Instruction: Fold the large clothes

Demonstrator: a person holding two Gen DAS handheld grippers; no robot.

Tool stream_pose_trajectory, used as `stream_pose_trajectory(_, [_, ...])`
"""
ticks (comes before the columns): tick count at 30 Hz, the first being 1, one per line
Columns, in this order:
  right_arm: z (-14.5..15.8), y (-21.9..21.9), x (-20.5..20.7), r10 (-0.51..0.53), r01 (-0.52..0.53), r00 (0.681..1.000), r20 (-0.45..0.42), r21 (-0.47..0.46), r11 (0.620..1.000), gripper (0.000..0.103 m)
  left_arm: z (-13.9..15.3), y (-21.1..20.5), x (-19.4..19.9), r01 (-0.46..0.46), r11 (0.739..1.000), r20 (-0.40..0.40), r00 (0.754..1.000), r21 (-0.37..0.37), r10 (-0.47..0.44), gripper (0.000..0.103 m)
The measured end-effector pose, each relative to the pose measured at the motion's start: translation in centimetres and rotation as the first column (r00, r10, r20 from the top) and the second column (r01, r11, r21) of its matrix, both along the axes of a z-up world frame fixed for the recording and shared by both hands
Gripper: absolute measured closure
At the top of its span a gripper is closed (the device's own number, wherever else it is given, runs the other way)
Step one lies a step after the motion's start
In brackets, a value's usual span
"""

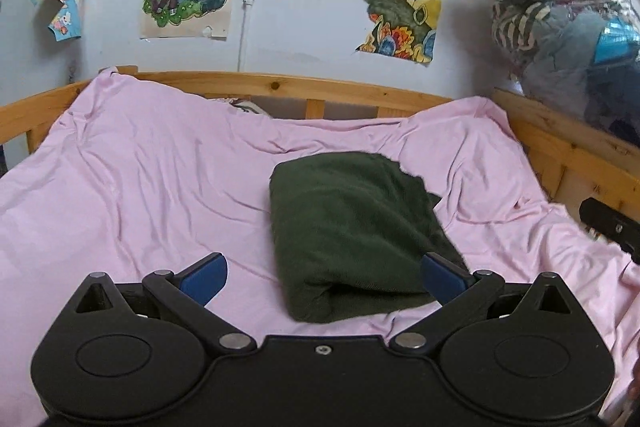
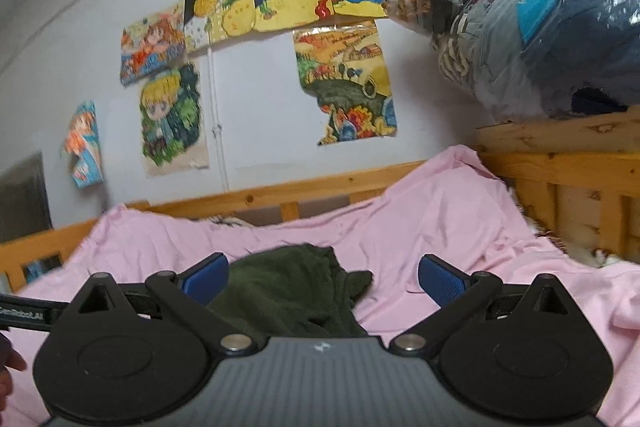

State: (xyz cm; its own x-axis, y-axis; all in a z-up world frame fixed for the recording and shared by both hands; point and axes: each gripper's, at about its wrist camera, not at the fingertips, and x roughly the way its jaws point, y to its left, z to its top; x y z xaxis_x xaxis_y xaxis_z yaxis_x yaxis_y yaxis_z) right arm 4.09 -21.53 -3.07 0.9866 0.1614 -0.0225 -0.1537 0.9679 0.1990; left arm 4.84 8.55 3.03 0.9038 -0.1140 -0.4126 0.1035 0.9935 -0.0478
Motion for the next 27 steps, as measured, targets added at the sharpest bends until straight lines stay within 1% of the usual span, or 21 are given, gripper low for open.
stream_pose_trajectory(2, [-0.2,0.5,-0.4,0.001,-0.001,1.000,-0.001,-0.025,1.000,0.000,-0.7,0.2,-0.1,-0.002,1.000,-0.013,1.000,0.025,0.003,0.001])
stream_pose_trajectory(4, [-0.5,0.9,-0.5,0.010,-0.010,1.000,-0.013,-0.043,0.999,0.000,-1.5,0.4,-0.2,-0.006,0.999,-0.031,0.999,0.032,0.007,0.001])
stream_pose_trajectory(9, [-1.1,2.0,0.0,0.038,-0.044,0.997,-0.061,-0.086,0.995,0.000,-2.9,0.9,0.1,-0.014,1.000,-0.072,0.997,0.017,0.015,0.001])
stream_pose_trajectory(16, [-1.4,2.9,0.0,0.055,-0.063,0.996,-0.069,-0.122,0.991,0.000,-3.1,1.0,0.3,-0.018,1.000,-0.080,0.997,0.007,0.019,0.001])
stream_pose_trajectory(27, [-1.4,2.8,0.0,0.054,-0.063,0.996,-0.074,-0.126,0.990,0.000,-3.1,1.1,0.4,-0.018,1.000,-0.088,0.996,-0.002,0.018,0.001])
